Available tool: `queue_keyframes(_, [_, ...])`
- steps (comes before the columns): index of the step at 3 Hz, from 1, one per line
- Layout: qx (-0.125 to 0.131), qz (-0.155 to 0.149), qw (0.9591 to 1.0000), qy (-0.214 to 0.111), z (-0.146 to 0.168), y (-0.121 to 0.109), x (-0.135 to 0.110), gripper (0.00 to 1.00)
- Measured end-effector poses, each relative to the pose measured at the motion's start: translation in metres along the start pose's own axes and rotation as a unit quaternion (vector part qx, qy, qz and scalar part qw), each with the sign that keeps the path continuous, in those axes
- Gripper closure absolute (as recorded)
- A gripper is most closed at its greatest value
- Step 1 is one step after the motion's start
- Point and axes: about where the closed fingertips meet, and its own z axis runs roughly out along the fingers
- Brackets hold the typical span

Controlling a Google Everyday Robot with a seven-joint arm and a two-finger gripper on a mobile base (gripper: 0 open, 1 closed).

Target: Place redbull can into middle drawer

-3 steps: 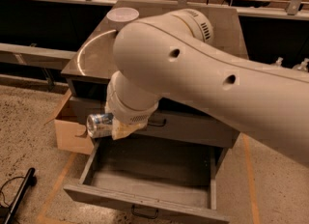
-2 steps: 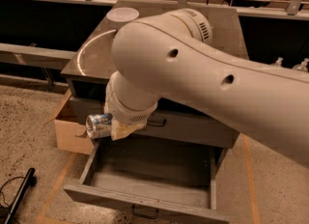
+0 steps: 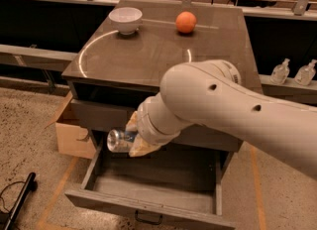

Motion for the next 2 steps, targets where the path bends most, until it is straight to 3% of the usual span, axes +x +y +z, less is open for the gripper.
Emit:
queue_keyframes(1, [-0.007, 0.043, 0.9989, -0.016, 0.021, 0.021, 0.029, 1.00])
queue_keyframes(2, [0.000, 0.050, 0.9984, -0.025, 0.052, 0.044, 0.059, 1.00])
